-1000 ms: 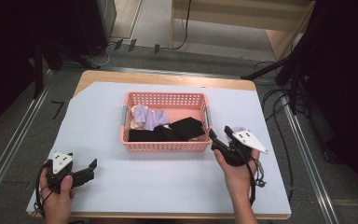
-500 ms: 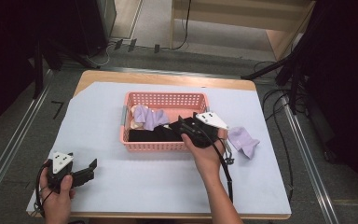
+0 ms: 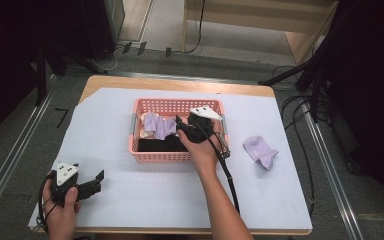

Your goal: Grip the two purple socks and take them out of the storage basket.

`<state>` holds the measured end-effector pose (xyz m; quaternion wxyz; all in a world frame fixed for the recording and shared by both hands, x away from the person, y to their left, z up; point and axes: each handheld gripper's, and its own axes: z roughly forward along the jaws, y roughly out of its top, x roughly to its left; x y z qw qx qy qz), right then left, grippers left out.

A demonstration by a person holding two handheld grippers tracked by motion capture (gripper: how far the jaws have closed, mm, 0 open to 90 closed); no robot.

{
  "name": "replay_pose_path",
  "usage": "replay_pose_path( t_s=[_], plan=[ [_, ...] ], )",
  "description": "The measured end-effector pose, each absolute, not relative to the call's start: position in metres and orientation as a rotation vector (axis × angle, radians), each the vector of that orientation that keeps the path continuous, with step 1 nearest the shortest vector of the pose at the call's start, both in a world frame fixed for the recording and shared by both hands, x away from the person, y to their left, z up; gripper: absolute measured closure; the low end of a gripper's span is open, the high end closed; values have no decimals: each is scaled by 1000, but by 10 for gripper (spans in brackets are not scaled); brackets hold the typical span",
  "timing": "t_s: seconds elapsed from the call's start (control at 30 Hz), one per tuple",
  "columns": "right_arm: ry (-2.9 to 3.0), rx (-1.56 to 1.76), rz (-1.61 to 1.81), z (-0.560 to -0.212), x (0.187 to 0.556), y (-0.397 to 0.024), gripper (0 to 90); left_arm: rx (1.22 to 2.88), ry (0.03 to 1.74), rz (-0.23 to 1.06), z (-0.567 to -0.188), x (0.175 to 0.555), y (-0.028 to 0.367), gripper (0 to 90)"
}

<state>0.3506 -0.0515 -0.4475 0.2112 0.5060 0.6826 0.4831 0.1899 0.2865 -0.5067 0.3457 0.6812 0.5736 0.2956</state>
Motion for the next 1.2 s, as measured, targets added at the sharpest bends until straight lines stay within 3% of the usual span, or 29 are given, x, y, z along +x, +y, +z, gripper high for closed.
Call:
replay_pose_path(
  t_s=[0.7, 1.1, 1.2],
  plan=[
    [2341, 1531, 1054, -454, 377, 34, 599, 1764, 1486, 768, -507, 190, 287, 144],
    [2443, 1700, 828, -458, 398, 45, 626, 1764, 1486, 769, -507, 189, 287, 143],
    [2467, 1697, 842, -458, 401, 46, 726, 1766, 1484, 768, -507, 190, 287, 143]
  ],
)
